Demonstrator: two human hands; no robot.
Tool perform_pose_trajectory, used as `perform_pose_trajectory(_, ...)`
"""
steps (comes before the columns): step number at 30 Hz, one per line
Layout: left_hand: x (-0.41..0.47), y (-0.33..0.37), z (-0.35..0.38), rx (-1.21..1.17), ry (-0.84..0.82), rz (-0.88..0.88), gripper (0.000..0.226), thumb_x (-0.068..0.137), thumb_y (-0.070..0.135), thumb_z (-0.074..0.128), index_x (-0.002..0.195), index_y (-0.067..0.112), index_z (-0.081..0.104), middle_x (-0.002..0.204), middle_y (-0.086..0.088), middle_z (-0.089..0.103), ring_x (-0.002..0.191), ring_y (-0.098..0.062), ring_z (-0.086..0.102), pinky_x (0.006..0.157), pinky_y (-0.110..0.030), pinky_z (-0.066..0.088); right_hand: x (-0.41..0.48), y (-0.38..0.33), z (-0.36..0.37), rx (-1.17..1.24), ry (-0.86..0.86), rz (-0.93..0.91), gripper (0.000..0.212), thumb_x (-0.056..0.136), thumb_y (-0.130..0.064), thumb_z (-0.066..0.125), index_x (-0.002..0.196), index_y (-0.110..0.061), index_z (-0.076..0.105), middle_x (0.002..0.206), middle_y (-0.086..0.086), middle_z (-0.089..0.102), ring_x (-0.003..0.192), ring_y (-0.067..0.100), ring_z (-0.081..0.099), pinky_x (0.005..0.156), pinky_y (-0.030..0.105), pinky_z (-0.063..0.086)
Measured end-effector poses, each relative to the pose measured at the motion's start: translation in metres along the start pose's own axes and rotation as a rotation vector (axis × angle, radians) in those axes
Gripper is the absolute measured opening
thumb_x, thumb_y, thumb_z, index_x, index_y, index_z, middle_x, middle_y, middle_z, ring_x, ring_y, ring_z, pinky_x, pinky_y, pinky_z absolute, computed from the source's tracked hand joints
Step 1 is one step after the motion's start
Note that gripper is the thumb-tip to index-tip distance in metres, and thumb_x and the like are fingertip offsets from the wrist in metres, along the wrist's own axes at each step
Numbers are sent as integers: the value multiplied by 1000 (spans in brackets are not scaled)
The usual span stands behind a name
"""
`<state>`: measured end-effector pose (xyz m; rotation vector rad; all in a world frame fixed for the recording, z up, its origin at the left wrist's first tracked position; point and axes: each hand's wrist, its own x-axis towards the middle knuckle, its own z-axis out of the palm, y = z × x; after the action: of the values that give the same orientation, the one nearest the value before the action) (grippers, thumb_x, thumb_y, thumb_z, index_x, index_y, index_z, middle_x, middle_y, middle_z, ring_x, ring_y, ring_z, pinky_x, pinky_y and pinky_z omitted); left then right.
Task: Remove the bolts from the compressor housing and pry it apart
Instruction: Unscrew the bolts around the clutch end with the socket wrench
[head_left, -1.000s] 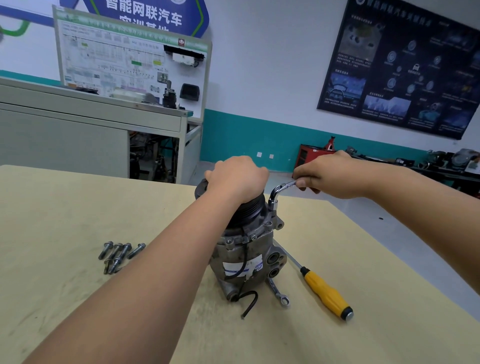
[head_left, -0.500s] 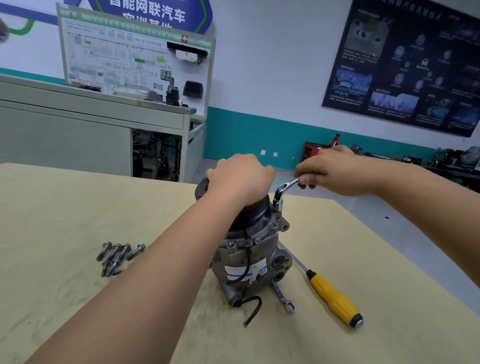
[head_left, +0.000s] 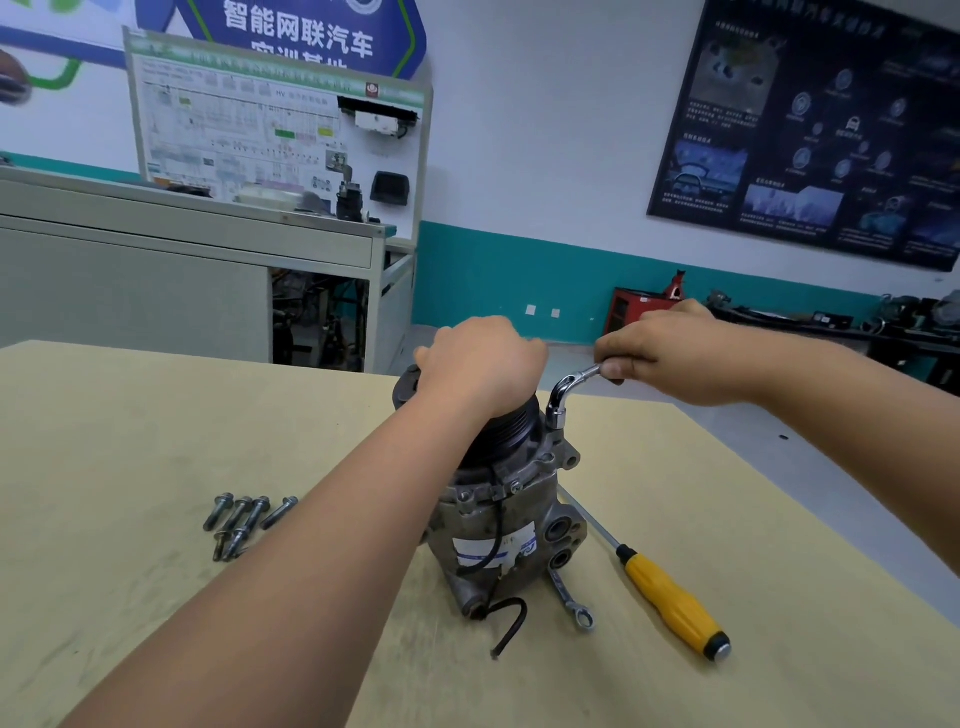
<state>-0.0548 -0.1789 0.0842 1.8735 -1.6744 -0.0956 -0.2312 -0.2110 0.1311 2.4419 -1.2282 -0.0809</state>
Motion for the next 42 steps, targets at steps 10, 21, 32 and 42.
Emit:
perform_pose_trajectory(10, -4, 2, -2, -43, -13, -21, 26, 93, 34, 37, 103, 17, 54, 108, -6, 57, 95, -26, 42, 81, -40, 30, -25, -15, -15, 67, -59, 23, 25, 99, -45, 35, 90, -28, 52, 84, -9, 56, 74, 4, 48, 69, 30, 41)
perform_pose_trajectory(21, -10, -4, -12, -180, -42, -4, 21, 92, 32, 44, 76, 21, 52, 87, -3, 58, 95, -29, 53, 89, -41, 43, -40, -10, -33, 534, 265, 158, 28, 98, -34, 42, 86, -20, 63, 75, -4, 58, 63, 1, 51, 55, 18, 39)
perform_pose_trajectory(32, -12, -13, -14, -275, -22, -11, 28, 93, 27, 44, 92, 11, 67, 92, -7, 63, 94, -29, 56, 93, -42, 44, -19, -48, -21, 1319, 542, 117, 12, 89, -11, 60, 88, -22, 64, 89, 6, 70, 70, 2, 66, 67, 16, 55)
perform_pose_trajectory(42, -7, -6, -10, -271, -56, 56, 31, 97, 36, 41, 90, 14, 61, 96, -11, 64, 97, -33, 58, 93, -45, 46, -2, -73, -19, 980, 544, 42, 13, 83, -15, 68, 87, -2, 65, 83, 19, 65, 73, 26, 57, 78, 47, 50)
